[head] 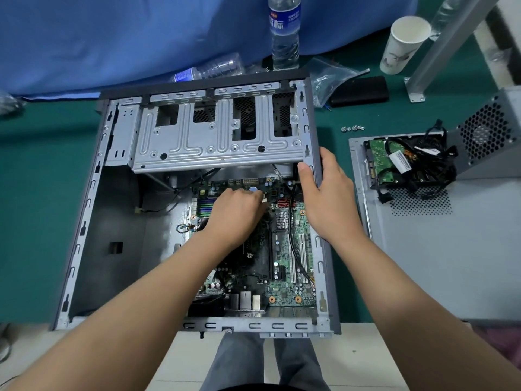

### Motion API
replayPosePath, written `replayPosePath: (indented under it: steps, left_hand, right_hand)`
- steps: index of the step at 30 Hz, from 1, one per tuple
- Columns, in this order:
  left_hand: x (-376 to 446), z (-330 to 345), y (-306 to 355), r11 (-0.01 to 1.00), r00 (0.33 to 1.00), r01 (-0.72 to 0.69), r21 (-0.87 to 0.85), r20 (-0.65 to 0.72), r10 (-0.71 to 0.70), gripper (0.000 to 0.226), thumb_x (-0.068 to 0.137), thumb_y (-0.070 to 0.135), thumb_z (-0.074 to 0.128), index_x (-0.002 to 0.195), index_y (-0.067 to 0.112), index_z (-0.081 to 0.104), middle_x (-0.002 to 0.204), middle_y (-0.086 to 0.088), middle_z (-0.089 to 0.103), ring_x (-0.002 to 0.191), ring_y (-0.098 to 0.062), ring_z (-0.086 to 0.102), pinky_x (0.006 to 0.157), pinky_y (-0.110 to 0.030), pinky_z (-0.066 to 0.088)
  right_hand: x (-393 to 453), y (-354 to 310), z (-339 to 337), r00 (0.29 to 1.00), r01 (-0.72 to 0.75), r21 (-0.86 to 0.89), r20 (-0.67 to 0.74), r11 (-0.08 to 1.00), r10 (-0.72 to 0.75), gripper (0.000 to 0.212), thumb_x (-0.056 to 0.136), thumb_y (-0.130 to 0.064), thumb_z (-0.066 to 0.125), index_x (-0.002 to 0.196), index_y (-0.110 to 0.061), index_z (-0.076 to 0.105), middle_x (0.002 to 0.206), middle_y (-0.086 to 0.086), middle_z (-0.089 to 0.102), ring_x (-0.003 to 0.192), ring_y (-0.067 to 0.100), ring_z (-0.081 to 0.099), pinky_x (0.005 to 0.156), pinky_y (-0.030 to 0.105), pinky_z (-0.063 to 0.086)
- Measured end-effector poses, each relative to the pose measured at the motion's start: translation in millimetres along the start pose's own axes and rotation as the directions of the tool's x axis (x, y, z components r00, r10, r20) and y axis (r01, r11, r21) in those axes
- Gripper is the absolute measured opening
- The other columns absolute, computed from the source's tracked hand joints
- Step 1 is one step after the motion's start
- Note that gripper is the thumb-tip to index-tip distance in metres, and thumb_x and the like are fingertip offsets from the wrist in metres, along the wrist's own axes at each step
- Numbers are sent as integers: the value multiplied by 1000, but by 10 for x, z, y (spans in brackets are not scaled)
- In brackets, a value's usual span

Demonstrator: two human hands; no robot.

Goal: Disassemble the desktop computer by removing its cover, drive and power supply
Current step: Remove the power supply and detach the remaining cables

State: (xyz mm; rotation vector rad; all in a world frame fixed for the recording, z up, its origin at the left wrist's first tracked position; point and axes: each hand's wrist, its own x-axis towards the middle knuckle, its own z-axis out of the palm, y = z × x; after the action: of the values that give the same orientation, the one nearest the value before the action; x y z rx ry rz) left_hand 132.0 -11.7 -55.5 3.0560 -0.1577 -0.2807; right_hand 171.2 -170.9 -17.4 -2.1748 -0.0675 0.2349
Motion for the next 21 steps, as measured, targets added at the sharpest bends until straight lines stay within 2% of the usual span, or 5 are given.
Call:
replayPosePath:
  steps: [2,5,9,16,21]
  left_hand:
    - [3,-20,-29,999,999,-16,-33,34,17,27,100,34,40,99,9,53,96,-10,66,92,-32,60,71,-34,29]
    - [-6,-94,-70,979,988,-36,-202,139,65,18,96,22,49,105,6,50,100,-13,65,95,-33,59,79,-38,42]
    - [25,-154,-70,976,973,-77,-203,199,118,18,90,11,49,107,5,52,101,-16,64,94,-35,59,82,-42,44]
    - [140,-134,-83,985,981,-96,-143,153,118,19,95,23,50,101,6,55,95,-16,68,90,-37,61,75,-41,47]
    - [152,-113,-42,997,995,-64,-45,77,67,30,98,39,45,82,13,47,87,-18,66,85,-38,61,61,-34,31]
  right_hand:
    - [2,-3,-1,1000,-1,2,1,1000,1,50,98,-38,40,142,-15,35,133,4,52,122,22,46,103,37,39]
    - [-1,-4,3,1000,-2,2,-1,1000,2,50,98,-38,40,142,-15,35,133,4,52,122,22,46,102,36,38]
    - [-2,-5,1,1000,-3,-1,-2,1000,3,50,98,-38,40,142,-16,35,133,4,52,122,22,46,102,35,39]
    - [-2,0,2,1000,-4,-18,0,1000,4,52,98,-39,39,143,-15,33,135,5,51,124,22,45,102,34,38]
    - [1,1,0,1000,-3,-9,-1,1000,3,51,98,-38,40,143,-15,34,134,5,52,122,22,46,101,33,38]
